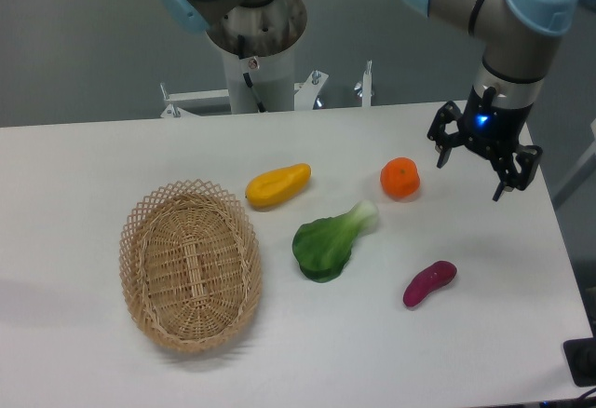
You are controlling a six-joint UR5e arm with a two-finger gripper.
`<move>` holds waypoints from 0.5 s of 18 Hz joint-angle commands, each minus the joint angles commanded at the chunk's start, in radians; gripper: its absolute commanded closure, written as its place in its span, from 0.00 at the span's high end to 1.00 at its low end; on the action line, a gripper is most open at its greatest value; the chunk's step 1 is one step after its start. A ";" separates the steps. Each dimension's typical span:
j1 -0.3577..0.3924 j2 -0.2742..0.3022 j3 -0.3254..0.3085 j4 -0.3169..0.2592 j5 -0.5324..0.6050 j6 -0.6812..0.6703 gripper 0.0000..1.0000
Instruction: Pick up the green vegetable from the table
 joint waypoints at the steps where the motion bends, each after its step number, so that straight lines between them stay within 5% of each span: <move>1: 0.000 0.000 -0.002 0.000 -0.002 0.000 1.00; 9: 0.006 0.005 -0.028 0.000 0.000 0.000 1.00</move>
